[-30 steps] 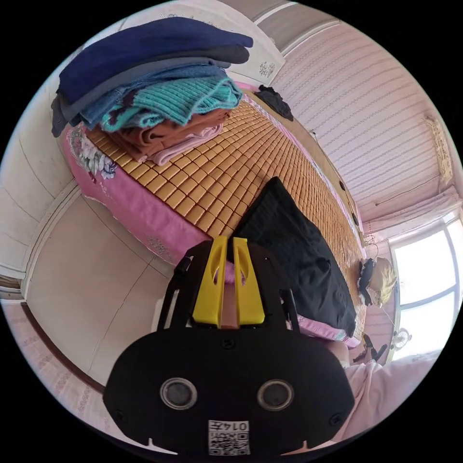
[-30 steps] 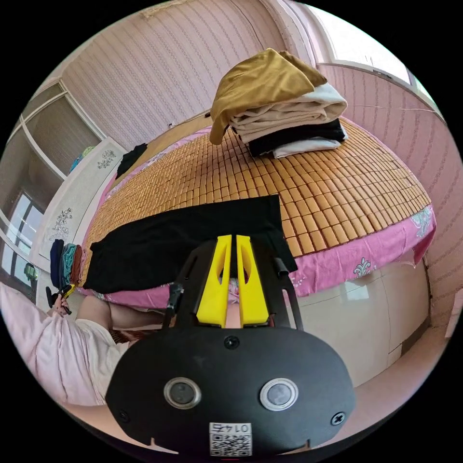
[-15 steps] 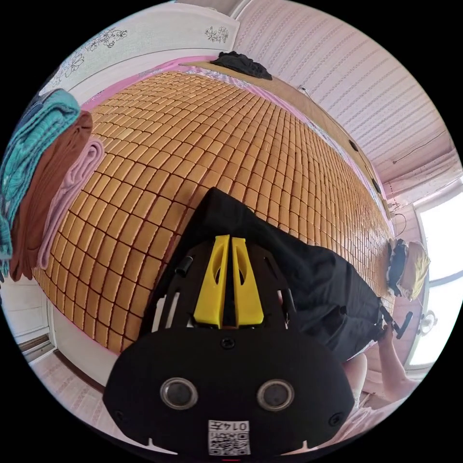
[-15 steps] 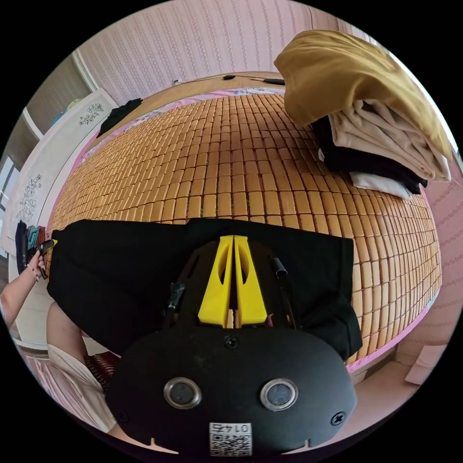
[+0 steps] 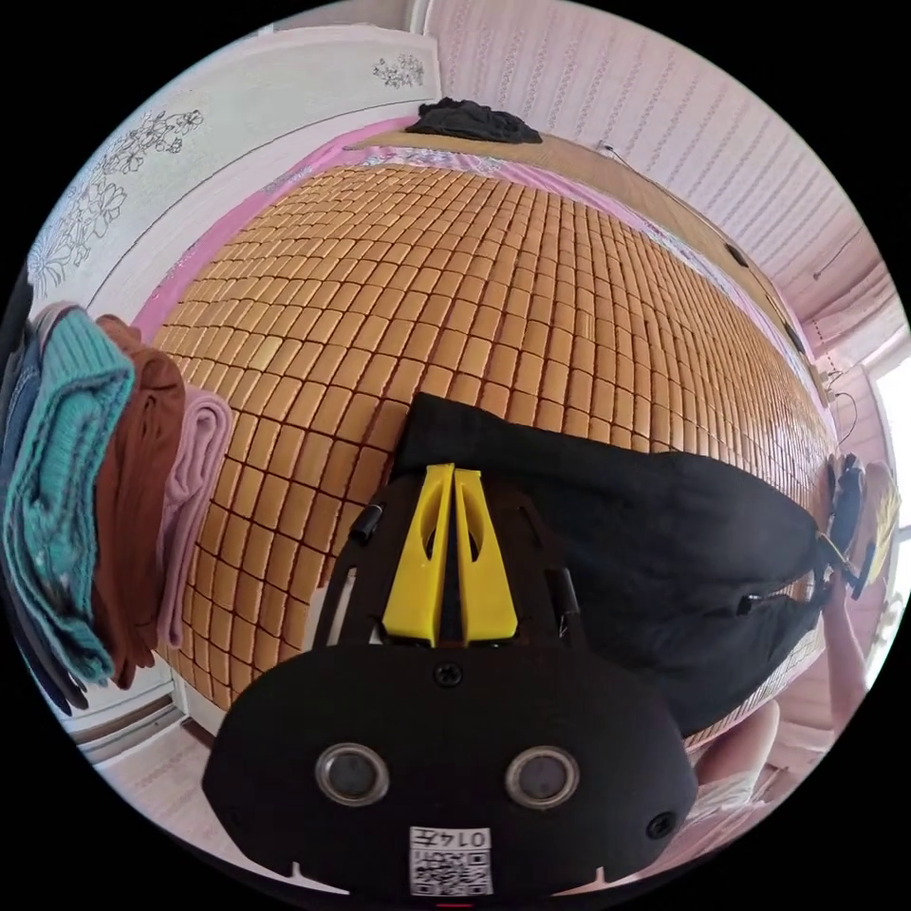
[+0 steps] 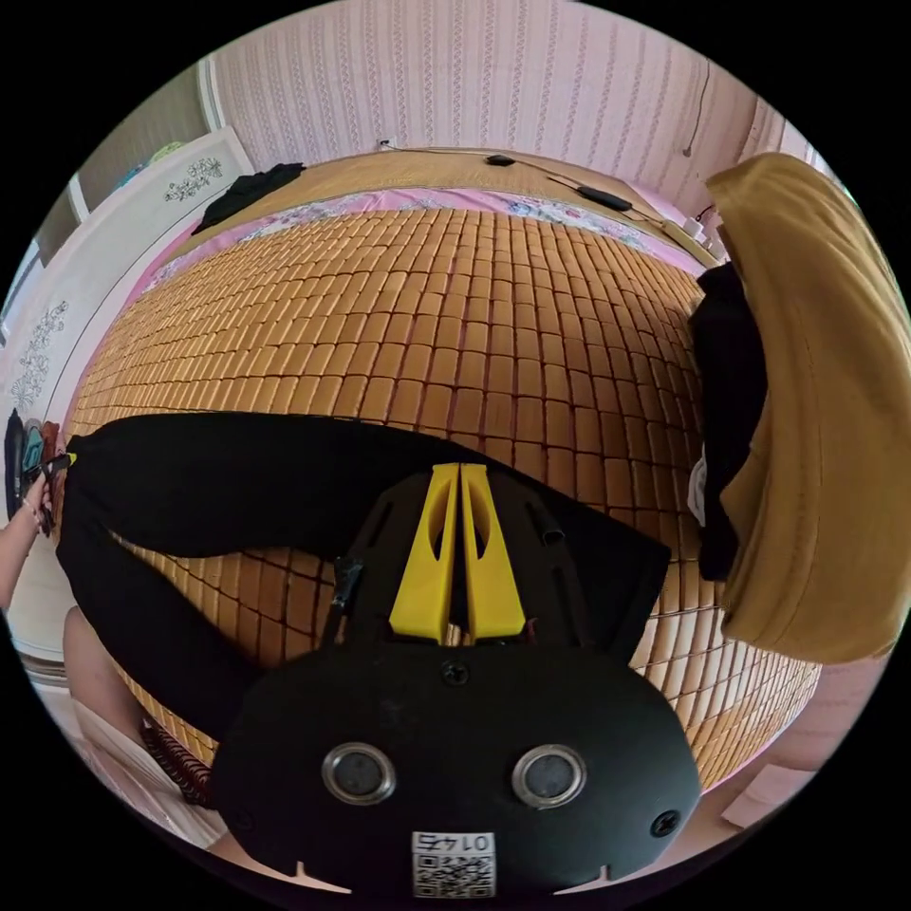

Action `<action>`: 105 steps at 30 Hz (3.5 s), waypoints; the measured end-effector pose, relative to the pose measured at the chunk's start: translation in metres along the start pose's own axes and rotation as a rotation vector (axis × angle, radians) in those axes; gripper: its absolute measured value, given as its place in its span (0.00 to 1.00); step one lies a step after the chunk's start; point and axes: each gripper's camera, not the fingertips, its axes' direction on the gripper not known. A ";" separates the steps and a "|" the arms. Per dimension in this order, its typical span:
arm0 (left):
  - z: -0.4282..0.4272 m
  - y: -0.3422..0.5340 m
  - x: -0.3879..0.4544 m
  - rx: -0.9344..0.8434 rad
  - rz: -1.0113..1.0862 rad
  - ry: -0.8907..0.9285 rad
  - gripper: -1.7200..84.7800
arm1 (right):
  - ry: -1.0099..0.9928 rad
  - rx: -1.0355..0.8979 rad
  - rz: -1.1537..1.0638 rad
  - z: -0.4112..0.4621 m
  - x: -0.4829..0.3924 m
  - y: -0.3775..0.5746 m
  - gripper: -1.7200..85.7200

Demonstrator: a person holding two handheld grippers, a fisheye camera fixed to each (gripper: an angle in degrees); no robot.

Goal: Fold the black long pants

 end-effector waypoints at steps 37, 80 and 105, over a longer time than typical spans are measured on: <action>-0.058 0.140 0.208 -0.162 0.537 0.445 0.06 | 0.021 0.113 0.503 -0.143 0.078 0.320 0.03; -0.028 0.190 0.205 -0.114 0.485 0.336 0.08 | 0.042 -0.110 0.344 -0.168 -0.004 0.234 0.15; -0.023 0.230 0.109 -0.065 0.303 0.419 0.07 | 0.100 -0.101 -0.015 -0.236 -0.109 0.092 0.09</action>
